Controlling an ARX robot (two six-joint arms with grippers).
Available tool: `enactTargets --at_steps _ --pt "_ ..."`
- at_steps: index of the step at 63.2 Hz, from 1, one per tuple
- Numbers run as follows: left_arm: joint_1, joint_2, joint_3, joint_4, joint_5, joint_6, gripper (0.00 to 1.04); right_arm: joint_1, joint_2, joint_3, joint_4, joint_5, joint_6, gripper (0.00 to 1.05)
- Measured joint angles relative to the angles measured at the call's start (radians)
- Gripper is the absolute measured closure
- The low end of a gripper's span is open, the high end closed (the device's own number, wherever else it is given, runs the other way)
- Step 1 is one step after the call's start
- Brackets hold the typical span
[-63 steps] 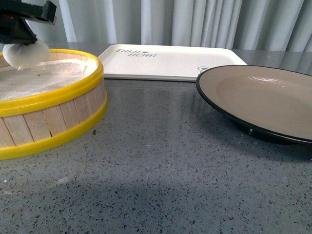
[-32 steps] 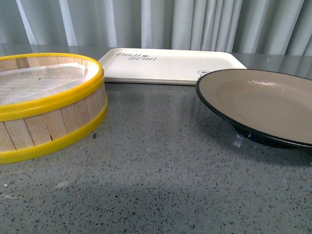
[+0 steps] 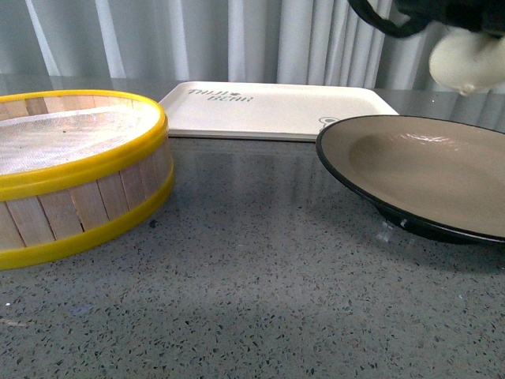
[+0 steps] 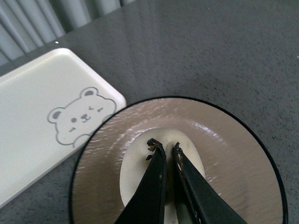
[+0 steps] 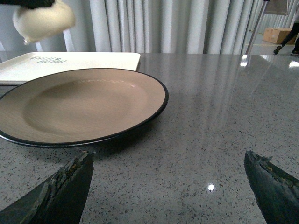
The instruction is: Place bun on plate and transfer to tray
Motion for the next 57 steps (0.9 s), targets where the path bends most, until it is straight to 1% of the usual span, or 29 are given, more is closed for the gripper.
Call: enactTargets --at_steps 13,25,41,57 --pt "-0.050 0.064 0.006 0.015 -0.002 0.031 1.01 0.000 0.000 0.000 0.000 0.000 0.000 0.08" --pt "-0.069 0.149 0.077 -0.002 -0.035 0.058 1.01 0.000 0.000 0.000 0.000 0.000 0.000 0.08" --pt "-0.067 0.220 0.168 -0.037 -0.059 0.108 1.01 0.000 0.000 0.000 0.000 0.000 0.000 0.08" --pt "-0.024 0.239 0.180 -0.060 -0.072 0.158 1.01 0.000 0.000 0.000 0.000 0.000 0.000 0.08"
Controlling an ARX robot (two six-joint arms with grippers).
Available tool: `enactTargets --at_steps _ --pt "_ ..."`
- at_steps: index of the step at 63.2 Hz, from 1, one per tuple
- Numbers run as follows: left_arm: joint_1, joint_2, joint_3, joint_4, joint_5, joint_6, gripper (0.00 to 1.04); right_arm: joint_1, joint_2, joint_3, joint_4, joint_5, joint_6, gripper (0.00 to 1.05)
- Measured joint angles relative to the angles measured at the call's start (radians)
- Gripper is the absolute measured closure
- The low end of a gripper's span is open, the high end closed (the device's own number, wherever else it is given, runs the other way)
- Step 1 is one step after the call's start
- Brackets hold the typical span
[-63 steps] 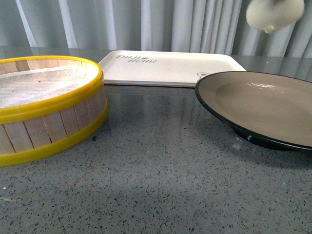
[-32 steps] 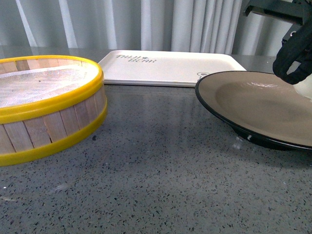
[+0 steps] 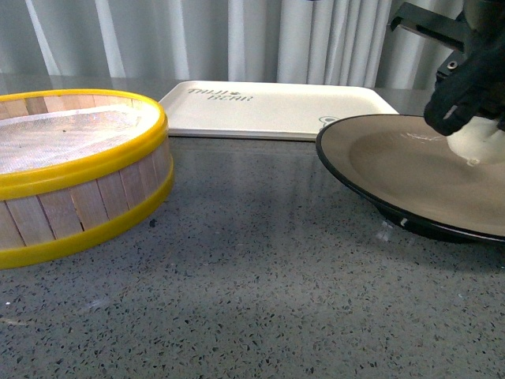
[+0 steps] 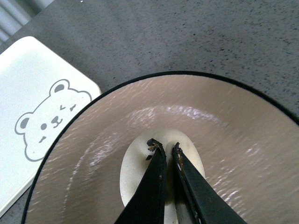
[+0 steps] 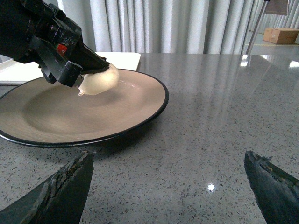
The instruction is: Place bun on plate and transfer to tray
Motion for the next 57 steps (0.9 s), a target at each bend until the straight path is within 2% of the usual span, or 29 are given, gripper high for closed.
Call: enactTargets --at_steps 20,38,57 --pt "0.046 0.005 -0.038 -0.003 0.005 0.014 1.01 0.000 0.000 0.000 0.000 0.000 0.000 0.08" --pt "0.054 -0.026 -0.080 -0.023 0.053 -0.029 1.01 0.000 0.000 0.000 0.000 0.000 0.000 0.08" --pt "0.059 -0.035 -0.088 -0.040 0.061 -0.055 1.01 0.000 0.000 0.000 0.000 0.000 0.000 0.08"
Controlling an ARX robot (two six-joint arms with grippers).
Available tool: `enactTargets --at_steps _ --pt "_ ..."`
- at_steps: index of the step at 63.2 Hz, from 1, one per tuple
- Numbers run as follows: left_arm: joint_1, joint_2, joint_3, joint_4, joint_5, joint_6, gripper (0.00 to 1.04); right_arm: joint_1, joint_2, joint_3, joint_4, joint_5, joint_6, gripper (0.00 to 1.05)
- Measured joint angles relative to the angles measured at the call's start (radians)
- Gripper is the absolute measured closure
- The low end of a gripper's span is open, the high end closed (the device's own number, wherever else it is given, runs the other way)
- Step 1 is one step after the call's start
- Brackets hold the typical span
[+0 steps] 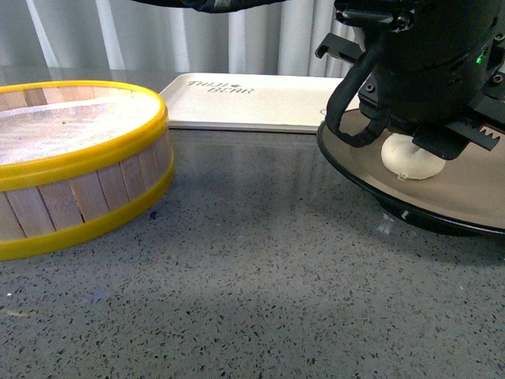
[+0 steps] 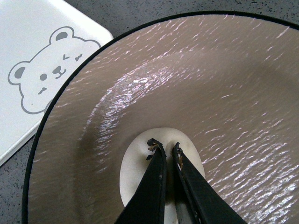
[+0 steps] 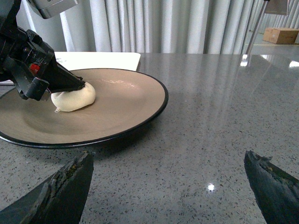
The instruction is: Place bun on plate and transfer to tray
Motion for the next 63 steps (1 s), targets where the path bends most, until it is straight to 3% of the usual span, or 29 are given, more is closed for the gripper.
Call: enactTargets --at_steps 3,10,42,55,63 --pt "0.000 0.000 0.000 -0.002 0.000 -0.003 1.01 0.000 0.000 0.000 0.000 0.000 0.000 0.08" --pt "-0.003 -0.003 0.000 -0.005 0.000 -0.007 0.85 0.000 0.000 0.000 0.000 0.000 0.000 0.08" --pt "-0.010 -0.051 0.006 -0.027 0.031 -0.033 0.07 0.000 0.000 0.000 0.000 0.000 0.000 0.08" --pt "0.011 -0.124 -0.021 0.001 0.053 -0.063 0.07 0.000 0.000 0.000 0.000 0.000 0.000 0.08" --pt "0.074 -0.282 -0.161 0.102 0.057 -0.072 0.07 0.000 0.000 0.000 0.000 0.000 0.000 0.08"
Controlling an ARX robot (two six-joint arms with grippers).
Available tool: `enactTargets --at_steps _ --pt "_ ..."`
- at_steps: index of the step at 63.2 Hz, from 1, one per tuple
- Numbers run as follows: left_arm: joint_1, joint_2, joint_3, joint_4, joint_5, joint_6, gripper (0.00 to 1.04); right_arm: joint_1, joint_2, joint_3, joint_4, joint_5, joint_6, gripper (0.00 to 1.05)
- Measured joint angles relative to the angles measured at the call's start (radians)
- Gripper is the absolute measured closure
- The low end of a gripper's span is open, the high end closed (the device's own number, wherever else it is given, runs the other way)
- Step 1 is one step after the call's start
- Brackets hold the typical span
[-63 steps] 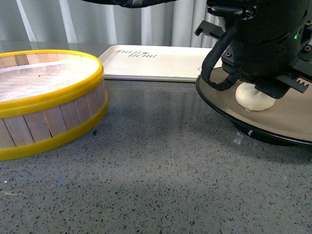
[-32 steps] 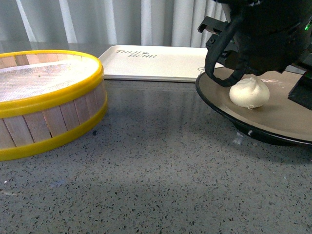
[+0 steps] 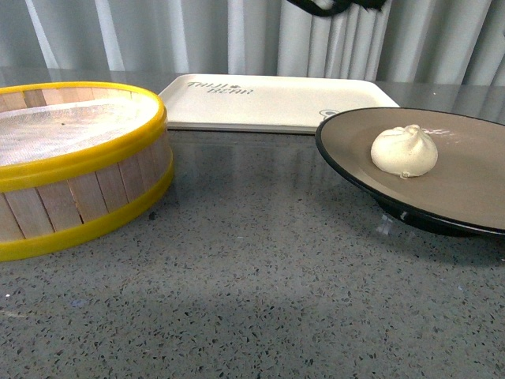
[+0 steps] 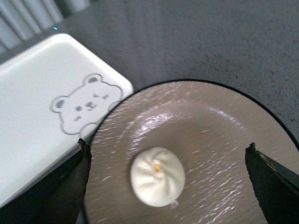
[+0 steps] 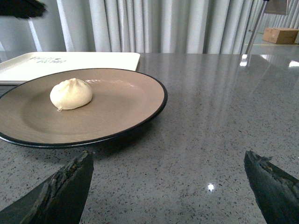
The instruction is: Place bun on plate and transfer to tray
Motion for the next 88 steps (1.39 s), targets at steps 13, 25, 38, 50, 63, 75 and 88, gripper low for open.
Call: enactTargets --at_steps 13,25,38,50,63,75,88 --pt "0.181 -0.286 -0.268 0.090 0.026 -0.035 0.07 0.000 0.000 0.000 0.000 0.000 0.000 0.08" --pt "0.439 -0.557 -0.529 0.085 0.151 -0.035 0.07 0.000 0.000 0.000 0.000 0.000 0.000 0.08" --pt "0.667 -0.722 -0.789 0.373 0.028 -0.116 0.28 0.000 0.000 0.000 0.000 0.000 0.000 0.08" --pt "0.701 -0.880 -1.067 0.491 0.023 -0.149 0.66 0.000 0.000 0.000 0.000 -0.002 0.000 0.08" --pt "0.701 -0.987 -1.196 0.510 0.021 -0.160 1.01 0.000 0.000 0.000 0.000 -0.001 0.000 0.08" --pt "0.701 -1.066 -1.262 0.506 0.022 -0.163 1.01 0.000 0.000 0.000 0.000 0.000 0.000 0.08" --pt "0.701 -1.151 -1.315 0.471 0.021 -0.163 1.01 0.000 0.000 0.000 0.000 0.000 0.000 0.08"
